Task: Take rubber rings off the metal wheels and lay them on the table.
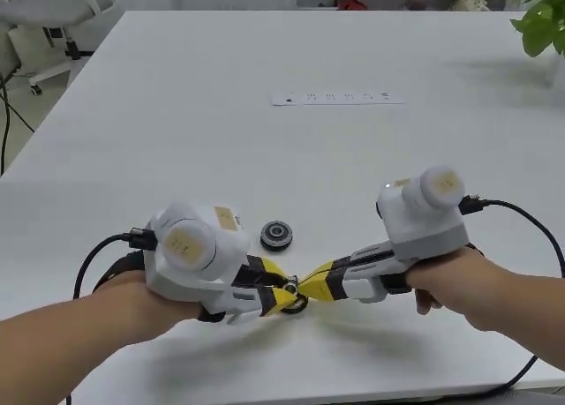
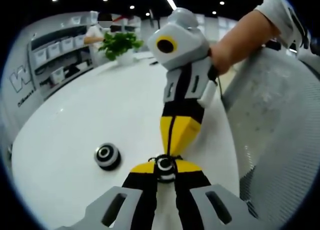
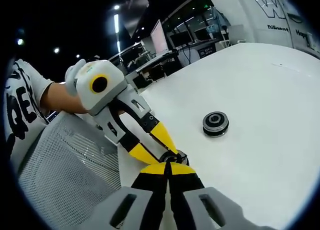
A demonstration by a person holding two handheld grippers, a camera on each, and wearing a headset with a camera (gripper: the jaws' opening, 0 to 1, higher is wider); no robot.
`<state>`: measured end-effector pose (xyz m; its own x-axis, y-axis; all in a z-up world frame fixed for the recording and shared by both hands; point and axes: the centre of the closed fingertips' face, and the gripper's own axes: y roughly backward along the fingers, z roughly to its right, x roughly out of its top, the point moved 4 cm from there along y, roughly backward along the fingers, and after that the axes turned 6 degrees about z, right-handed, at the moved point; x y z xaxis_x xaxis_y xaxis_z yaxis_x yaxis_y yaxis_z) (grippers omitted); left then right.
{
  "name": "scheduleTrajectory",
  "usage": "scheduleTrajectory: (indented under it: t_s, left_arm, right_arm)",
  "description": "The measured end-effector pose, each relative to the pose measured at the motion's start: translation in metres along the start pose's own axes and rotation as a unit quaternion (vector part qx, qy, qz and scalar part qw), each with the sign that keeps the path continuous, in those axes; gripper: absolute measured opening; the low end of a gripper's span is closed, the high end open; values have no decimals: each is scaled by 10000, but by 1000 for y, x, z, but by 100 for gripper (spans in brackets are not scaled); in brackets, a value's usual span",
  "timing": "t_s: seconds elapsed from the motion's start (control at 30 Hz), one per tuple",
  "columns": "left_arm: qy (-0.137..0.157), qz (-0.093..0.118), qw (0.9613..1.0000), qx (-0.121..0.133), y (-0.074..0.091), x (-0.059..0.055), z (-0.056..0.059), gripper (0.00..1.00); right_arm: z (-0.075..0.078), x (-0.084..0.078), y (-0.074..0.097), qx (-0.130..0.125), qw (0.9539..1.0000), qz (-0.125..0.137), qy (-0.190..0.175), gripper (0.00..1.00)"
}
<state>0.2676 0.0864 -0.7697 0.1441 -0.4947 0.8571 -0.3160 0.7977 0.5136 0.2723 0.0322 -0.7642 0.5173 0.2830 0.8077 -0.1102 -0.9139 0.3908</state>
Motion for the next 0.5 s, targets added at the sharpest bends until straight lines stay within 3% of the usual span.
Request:
scheduleTrajectory:
  t_s: [0.07,0.1,0.17,0.5]
  left_arm:
    - [-7,-10,10000,3,0,0,0,12]
    - [-8,-4,10000,8,0,0,-1,12]
    - [1,1,10000,4,1,0,-1,12]
    - [-224,54,9997,-89,2,1,0,13]
  right_arm:
    - [-5,3,-4,42,10000,10,72,0]
    - [-2,6,-5,-17,9995,24,318,0]
    - [0,3,-2,-31,9998,13,177,0]
    - [5,4,4,-137,9995,67,291,0]
